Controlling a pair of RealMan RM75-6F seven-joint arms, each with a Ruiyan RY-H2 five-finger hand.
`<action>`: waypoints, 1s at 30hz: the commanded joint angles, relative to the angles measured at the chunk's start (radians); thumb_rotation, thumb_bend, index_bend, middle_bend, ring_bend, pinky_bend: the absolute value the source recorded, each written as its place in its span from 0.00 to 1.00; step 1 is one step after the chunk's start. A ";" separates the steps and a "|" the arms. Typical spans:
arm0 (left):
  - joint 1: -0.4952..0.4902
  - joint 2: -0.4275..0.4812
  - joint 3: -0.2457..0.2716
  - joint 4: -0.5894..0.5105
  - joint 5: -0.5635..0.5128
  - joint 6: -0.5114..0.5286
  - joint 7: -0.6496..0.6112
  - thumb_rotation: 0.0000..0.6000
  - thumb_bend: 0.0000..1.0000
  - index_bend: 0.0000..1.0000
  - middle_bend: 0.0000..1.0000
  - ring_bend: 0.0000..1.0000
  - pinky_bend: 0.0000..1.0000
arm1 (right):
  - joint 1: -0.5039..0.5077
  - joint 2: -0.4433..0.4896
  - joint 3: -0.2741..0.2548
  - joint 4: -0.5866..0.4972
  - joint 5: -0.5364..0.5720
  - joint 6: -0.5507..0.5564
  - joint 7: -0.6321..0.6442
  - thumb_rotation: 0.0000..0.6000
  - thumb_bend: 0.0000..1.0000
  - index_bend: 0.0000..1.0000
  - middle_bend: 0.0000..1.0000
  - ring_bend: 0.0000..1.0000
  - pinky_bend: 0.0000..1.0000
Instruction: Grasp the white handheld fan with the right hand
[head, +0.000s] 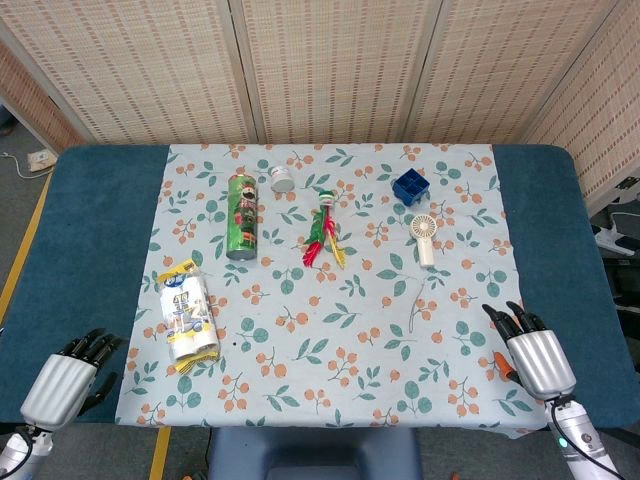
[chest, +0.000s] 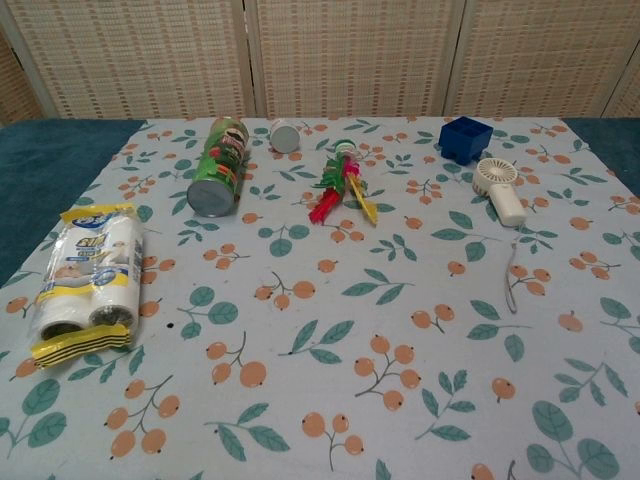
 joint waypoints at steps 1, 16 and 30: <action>0.001 0.002 0.001 -0.001 0.002 0.003 -0.003 1.00 0.42 0.24 0.27 0.19 0.40 | -0.001 0.000 -0.002 0.000 -0.004 0.002 0.003 1.00 0.22 0.09 0.25 0.11 0.28; 0.000 0.005 -0.001 0.001 0.004 0.011 -0.021 1.00 0.42 0.24 0.27 0.19 0.40 | 0.044 -0.047 0.036 0.083 -0.019 -0.004 0.062 1.00 0.34 0.10 0.54 0.46 0.47; 0.018 0.014 0.000 -0.010 -0.002 0.031 -0.015 1.00 0.42 0.24 0.27 0.19 0.40 | 0.241 -0.030 0.183 -0.049 0.358 -0.416 0.032 1.00 0.66 0.03 0.78 0.69 0.68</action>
